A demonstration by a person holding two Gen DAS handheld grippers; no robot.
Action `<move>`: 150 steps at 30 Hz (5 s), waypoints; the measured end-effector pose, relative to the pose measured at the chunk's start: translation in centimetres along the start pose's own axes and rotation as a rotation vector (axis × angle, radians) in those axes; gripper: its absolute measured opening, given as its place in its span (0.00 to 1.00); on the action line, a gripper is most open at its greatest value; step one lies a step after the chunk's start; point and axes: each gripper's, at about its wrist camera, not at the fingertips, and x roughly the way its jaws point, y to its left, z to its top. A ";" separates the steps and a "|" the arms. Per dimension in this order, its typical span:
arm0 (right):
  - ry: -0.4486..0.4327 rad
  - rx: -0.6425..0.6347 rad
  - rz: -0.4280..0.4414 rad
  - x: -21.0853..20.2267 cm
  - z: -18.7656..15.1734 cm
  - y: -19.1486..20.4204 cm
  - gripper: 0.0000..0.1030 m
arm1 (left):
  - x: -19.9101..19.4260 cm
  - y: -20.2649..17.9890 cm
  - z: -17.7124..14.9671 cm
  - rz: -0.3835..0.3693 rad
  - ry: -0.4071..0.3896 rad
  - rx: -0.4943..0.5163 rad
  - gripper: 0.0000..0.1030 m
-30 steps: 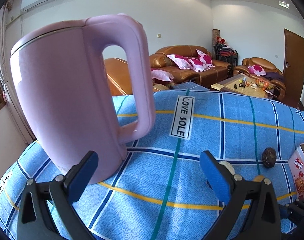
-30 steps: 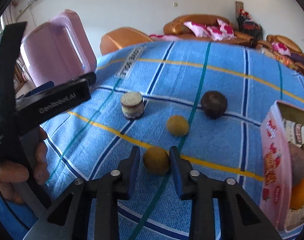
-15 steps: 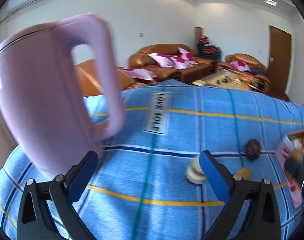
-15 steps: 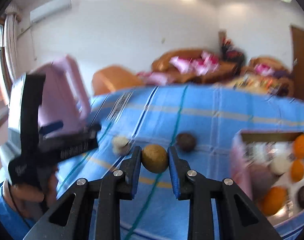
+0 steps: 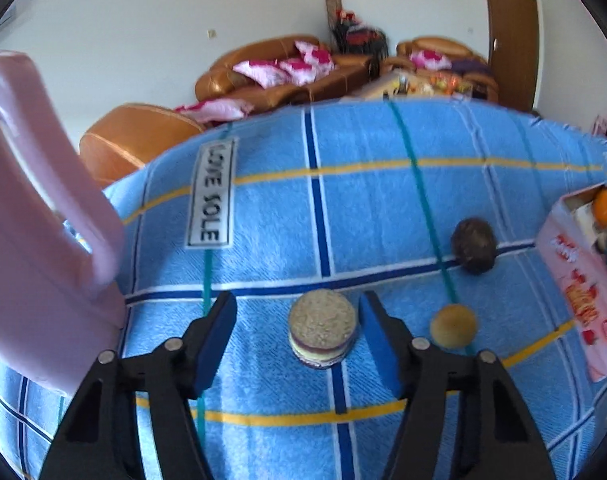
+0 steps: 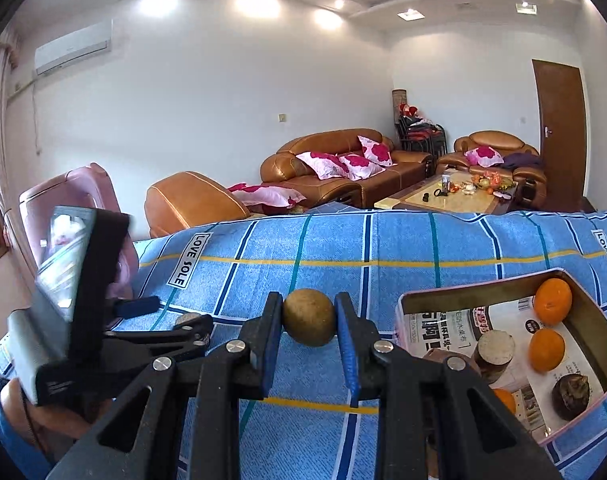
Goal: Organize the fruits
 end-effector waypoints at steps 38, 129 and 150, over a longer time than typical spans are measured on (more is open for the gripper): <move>-0.146 -0.084 -0.037 -1.8 -0.4 1.2 0.28 | -7.2 1.6 -3.0 0.107 -0.300 -0.223 0.34; -0.140 0.147 -0.353 -6.8 2.3 -18.1 0.28 | -9.2 -20.5 1.5 -0.268 -0.297 -0.057 0.34; 0.138 0.210 -0.201 -1.9 0.3 -18.7 0.28 | -8.1 -21.7 1.1 -0.255 -0.248 0.013 0.34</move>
